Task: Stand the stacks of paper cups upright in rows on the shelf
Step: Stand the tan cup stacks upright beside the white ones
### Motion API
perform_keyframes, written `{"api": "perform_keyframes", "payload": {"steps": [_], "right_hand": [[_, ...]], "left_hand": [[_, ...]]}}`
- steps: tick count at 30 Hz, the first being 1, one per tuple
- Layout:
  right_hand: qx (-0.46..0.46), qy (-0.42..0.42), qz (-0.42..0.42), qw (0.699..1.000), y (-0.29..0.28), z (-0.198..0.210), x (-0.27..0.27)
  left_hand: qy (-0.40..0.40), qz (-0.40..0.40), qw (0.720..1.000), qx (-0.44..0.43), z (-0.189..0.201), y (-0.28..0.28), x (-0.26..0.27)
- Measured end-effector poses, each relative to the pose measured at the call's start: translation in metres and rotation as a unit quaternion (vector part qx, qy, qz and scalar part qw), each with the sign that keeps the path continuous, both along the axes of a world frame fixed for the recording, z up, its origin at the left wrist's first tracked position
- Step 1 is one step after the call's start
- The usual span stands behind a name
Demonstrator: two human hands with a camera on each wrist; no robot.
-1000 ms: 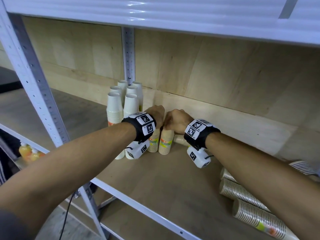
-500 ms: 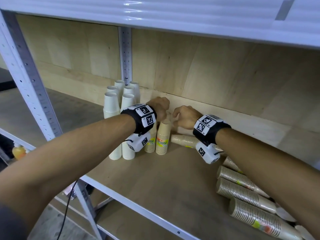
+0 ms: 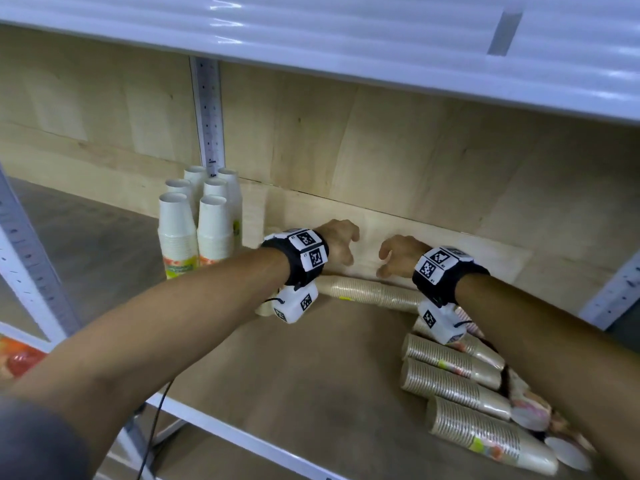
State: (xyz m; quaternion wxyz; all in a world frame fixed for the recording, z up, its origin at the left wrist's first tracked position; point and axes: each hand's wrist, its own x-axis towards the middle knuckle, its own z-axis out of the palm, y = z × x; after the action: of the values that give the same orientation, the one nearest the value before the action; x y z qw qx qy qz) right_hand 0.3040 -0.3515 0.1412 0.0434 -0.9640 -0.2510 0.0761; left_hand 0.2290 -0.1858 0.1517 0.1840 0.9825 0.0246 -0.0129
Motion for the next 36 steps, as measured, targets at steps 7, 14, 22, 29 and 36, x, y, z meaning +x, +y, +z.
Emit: {"api": "perform_keyframes", "payload": {"steps": [7,14,22,29,36], "right_hand": [[-0.042,0.028,-0.038,0.998,-0.031,-0.023,0.021],[-0.06,0.05,-0.061,0.995,-0.062,-0.052,0.039],[-0.038,0.085,-0.074,0.993,-0.084,-0.069,0.058],[-0.04,0.081,-0.071,0.993,-0.083,-0.078,0.067],[-0.058,0.065,-0.059,0.994,-0.08,-0.08,0.069]], "left_hand": [[0.033,0.002,0.999,0.021,-0.042,-0.011,0.019],[0.07,0.022,0.996,0.044,-0.076,-0.009,0.03],[0.063,0.034,0.996,0.051,-0.104,-0.01,0.043],[0.039,0.042,0.996,0.063,-0.119,-0.004,0.043],[0.028,0.034,0.997,0.058,-0.12,-0.006,0.046]]}}
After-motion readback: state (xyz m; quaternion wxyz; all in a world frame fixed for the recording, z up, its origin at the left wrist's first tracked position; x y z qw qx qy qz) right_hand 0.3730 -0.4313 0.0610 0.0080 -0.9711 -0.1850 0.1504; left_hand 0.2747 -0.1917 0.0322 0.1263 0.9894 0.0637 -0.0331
